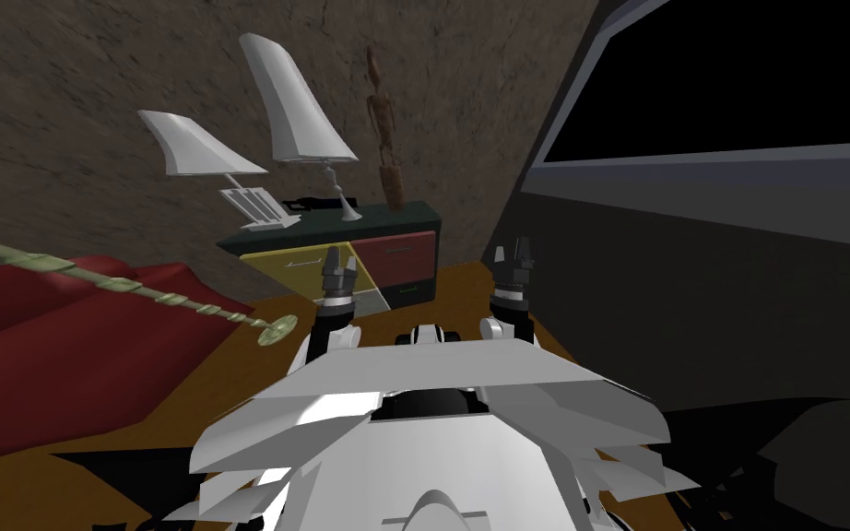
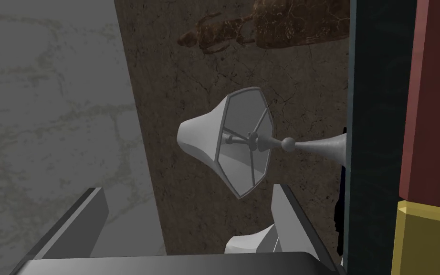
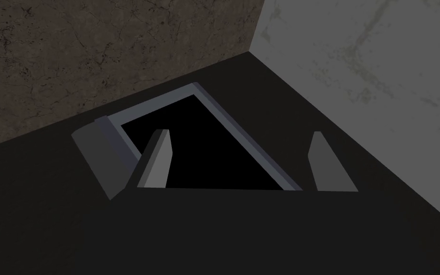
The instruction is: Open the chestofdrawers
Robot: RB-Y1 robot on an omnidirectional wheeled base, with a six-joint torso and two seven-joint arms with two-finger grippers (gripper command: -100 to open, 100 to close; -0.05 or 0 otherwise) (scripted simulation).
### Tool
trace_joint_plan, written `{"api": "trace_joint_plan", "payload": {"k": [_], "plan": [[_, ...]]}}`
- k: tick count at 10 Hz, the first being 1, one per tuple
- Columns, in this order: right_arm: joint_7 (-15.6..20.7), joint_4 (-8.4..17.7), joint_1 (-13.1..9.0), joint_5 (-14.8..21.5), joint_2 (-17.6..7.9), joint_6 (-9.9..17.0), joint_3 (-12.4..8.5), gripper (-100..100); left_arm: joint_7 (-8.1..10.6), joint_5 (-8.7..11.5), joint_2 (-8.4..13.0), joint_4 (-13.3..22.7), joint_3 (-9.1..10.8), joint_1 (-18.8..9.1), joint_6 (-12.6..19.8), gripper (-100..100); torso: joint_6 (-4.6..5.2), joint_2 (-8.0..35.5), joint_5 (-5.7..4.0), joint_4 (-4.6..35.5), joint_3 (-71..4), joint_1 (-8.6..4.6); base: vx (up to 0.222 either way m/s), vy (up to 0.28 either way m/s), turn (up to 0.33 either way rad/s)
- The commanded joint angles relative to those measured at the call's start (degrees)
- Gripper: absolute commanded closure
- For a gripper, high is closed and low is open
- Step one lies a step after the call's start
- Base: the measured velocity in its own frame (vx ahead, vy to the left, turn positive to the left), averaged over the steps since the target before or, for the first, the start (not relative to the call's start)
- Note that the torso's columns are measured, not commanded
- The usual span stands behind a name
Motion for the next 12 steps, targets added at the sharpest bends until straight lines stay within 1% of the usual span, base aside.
{"api": "trace_joint_plan", "payload": {"k": [1, 3, 5, 8, 9, 10, 12], "plan": [[0.0, 0.0, 0.0, 0.0, 0.0, 0.0, 0.0, 0, -0.31, -0.2, 0.0, 3.1, 0.02, -0.7, 0.3, -100, 0.00, 0.0, 0.02, 0.0, 0.0, 0.05, 0.060, -0.024, 0.000], [0.0, 0.0, 0.0, 0.0, 0.0, 0.0, 0.0, 0, -0.42, -0.3, -0.1, 5.1, 0.19, -1.3, 0.7, -100, 0.00, 0.0, 0.02, 0.0, 0.0, 0.05, 0.055, -0.027, 0.001], [0.0, 0.0, 0.0, 0.0, 0.0, 0.0, 0.0, 0, -0.60, -0.4, 0.0, 8.6, 0.49, -2.3, 1.5, -100, 0.01, -0.1, -0.01, 0.0, 0.0, -0.04, 0.082, -0.044, 0.002], [0.0, 0.0, 0.0, 0.0, 0.0, 0.0, 0.0, 0, -0.90, -0.5, 0.8, 13.6, 0.95, -3.7, 2.5, -100, 0.00, -0.1, 0.02, 0.0, 0.0, 0.05, 0.102, -0.044, 0.003], [0.0, 0.0, 0.0, 0.0, 0.0, 0.0, 0.0, 0, -0.90, -0.5, 0.8, 13.6, 0.95, -3.7, 2.5, -100, 0.00, 0.0, 0.00, 0.0, 0.0, -0.02, 0.080, -0.039, 0.004], [0.0, 0.0, 0.0, 0.0, 0.0, 0.0, 0.0, 0, -1.01, -0.6, 0.9, 15.5, 1.12, -4.3, 2.9, -100, 0.00, 0.1, 0.00, 0.0, 0.0, 0.02, 0.080, -0.033, 0.001], [0.0, 0.0, 0.0, 0.0, 0.0, 0.0, 0.0, 0, -1.13, -0.7, 0.7, 17.5, 1.31, -4.8, 3.3, -100, 0.00, 0.0, 0.01, 0.0, 0.0, 0.00, 0.069, -0.032, 0.003]]}}
